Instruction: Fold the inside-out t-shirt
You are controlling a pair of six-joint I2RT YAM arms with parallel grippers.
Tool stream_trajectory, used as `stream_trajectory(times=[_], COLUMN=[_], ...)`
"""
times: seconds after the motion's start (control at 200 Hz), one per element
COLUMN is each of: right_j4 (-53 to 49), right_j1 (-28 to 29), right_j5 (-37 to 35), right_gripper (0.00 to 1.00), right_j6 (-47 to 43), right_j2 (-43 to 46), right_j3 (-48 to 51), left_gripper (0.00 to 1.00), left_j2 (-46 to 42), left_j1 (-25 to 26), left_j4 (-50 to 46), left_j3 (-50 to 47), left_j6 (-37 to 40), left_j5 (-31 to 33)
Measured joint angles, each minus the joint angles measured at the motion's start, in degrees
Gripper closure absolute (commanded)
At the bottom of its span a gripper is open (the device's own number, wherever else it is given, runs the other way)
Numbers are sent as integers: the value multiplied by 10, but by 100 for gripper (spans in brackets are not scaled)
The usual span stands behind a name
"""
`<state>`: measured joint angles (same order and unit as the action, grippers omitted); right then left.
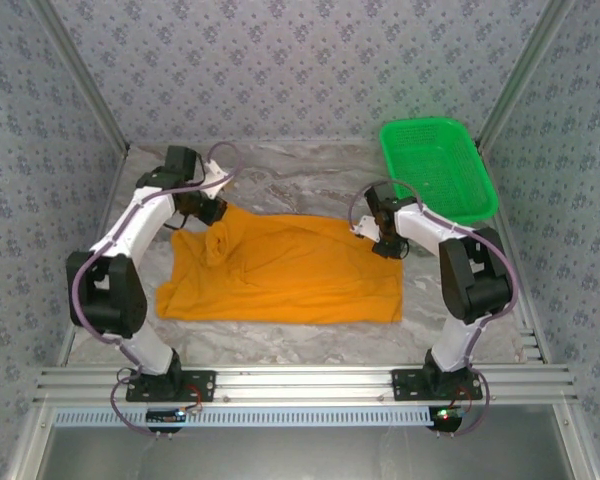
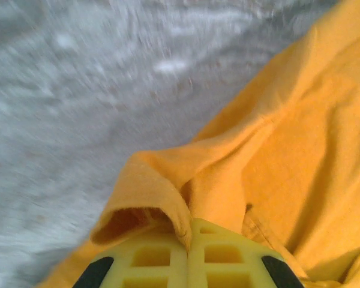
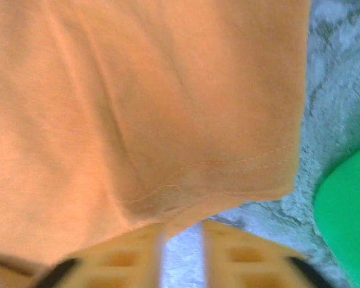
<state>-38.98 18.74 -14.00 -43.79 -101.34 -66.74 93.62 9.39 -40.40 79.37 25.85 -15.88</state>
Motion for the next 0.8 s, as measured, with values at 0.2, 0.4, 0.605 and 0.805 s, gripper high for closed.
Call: stream_trajectory(times=[0.2, 0.4, 0.605, 0.805], right_j4=[-32, -17, -6, -26], right_j1=[4, 1, 1, -9], right_j5=[55, 28, 0, -17], right_gripper=[50, 100, 100, 100], right_j6=[10, 9, 5, 0], right_j2=[-3, -42, -40, -65], right_j3=[-2, -4, -27, -131], left_gripper=[100, 100, 100, 100], left_j2=[16, 45, 69, 130], left_j1=[4, 17, 20, 12], left_j4=[5, -5, -29, -42], left_j3=[43, 62, 98, 195], left_j6=[68, 130, 195, 256], left_j5=[3, 6, 22, 19])
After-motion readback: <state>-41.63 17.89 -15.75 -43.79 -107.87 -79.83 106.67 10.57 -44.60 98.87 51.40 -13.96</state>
